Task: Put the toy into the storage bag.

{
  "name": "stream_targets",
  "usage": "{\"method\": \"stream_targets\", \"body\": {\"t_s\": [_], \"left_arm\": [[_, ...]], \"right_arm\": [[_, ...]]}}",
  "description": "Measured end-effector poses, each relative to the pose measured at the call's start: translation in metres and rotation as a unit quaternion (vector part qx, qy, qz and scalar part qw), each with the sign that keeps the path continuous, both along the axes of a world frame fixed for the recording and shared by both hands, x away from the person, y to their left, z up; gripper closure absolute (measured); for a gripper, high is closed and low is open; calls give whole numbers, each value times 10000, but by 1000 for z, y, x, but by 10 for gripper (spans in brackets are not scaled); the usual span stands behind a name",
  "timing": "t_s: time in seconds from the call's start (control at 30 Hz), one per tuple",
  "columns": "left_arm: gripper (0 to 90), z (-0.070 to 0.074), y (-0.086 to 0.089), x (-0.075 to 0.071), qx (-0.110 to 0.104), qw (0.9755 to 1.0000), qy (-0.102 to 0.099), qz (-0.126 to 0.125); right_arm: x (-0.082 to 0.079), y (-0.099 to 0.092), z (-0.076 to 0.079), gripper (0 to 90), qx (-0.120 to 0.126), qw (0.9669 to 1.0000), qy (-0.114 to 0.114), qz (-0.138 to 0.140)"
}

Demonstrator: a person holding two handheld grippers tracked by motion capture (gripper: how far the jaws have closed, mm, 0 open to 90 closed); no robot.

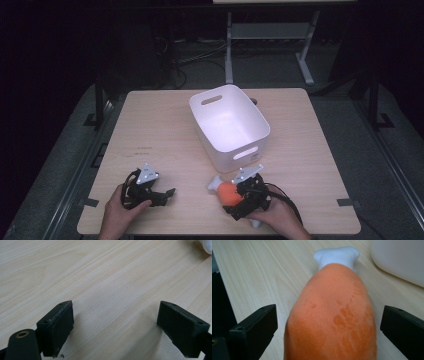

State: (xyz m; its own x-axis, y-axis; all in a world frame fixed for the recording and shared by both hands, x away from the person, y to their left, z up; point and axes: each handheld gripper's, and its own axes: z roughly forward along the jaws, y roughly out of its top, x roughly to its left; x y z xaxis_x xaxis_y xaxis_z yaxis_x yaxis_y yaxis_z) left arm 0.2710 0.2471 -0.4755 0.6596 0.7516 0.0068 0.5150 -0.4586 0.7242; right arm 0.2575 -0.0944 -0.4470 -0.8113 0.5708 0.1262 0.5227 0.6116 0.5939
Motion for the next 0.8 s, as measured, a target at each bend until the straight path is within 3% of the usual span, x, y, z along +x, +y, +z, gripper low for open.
{"method": "stream_targets", "body": {"t_s": [0.5,0.8], "left_arm": [[130,0,0,0,2,10000,-2,-3],[130,0,0,0,-5,10000,0,2]], "right_arm": [[-1,5,-10,9,-284,9996,-8,64],[-1,6,-13,71,-419,9991,-39,96]]}}
